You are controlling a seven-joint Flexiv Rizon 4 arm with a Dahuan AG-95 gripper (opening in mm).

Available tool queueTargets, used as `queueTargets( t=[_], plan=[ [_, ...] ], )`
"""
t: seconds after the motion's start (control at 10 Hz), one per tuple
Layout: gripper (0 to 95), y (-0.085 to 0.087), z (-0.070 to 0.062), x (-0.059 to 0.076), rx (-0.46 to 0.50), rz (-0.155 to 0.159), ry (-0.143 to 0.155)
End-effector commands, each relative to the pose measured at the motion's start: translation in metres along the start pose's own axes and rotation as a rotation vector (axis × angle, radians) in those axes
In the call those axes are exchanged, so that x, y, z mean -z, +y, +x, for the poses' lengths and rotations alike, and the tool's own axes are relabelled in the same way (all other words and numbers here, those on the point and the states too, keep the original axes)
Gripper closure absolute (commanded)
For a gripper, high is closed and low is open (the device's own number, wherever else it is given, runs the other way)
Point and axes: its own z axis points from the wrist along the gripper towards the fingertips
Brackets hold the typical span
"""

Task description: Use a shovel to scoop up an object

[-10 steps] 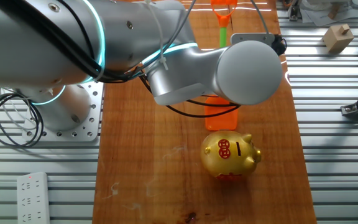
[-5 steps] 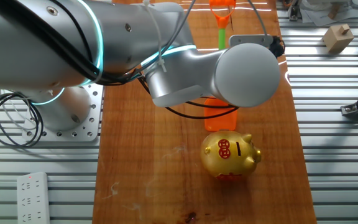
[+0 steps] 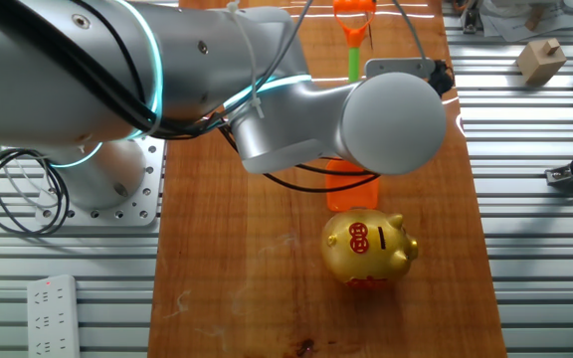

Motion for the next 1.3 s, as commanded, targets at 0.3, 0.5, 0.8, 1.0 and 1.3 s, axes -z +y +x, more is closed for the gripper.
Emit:
queueTargets(
  t=[0.3,0.5,0.8,1.0,1.3],
  plan=[
    [95.0,0.0007,0.0033,-0.0003,0.006,-0.001,0.001],
    [95.0,0.001,0.0039,0.0001,0.008,-0.001,0.003],
    [95.0,0.0017,0.0058,0.0008,0.012,-0.003,0.009],
    [95.0,0.0028,0.008,0.0012,0.014,-0.003,0.014],
    [95.0,0.0046,0.0123,0.0012,0.021,-0.003,0.02]
  ],
)
